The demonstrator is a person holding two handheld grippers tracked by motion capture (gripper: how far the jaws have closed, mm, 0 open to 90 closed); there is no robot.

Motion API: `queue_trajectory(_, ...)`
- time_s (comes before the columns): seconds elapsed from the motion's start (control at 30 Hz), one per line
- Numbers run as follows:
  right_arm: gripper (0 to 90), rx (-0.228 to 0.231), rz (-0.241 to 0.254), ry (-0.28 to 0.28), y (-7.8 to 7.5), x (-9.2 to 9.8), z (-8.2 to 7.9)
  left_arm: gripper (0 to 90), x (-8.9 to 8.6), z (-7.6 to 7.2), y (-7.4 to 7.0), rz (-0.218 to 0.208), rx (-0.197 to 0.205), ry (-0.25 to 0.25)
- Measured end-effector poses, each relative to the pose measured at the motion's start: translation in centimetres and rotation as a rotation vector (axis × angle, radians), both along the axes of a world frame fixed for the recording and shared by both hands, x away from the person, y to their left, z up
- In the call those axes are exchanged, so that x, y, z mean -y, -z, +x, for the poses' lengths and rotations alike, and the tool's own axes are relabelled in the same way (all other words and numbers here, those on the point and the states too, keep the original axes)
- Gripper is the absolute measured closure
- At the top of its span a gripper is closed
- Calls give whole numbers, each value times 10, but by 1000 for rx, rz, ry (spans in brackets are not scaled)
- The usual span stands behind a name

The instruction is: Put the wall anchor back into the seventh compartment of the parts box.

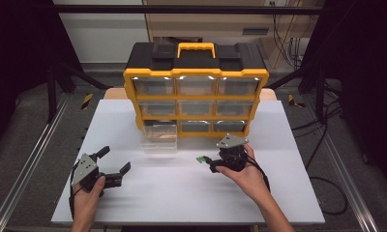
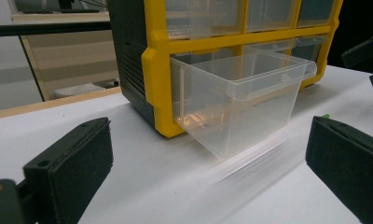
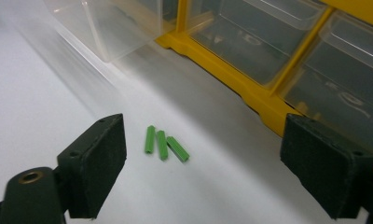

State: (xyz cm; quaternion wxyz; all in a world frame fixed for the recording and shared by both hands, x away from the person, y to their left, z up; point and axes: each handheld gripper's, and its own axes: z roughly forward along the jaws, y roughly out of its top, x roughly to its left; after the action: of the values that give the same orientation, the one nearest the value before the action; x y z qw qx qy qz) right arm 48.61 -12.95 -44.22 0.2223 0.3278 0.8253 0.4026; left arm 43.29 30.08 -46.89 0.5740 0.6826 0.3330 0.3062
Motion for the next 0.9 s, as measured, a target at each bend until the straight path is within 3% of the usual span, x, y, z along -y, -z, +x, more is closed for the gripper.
queue_trajectory(0.5, 472, -99, -23, -47, 4, -13, 27, 7, 0, 1, 0, 2, -1, 2)
queue_trajectory(0.9, 694, -145, -74, -99, 19, -21, 33, 8, 0, 1, 0, 5, -3, 2)
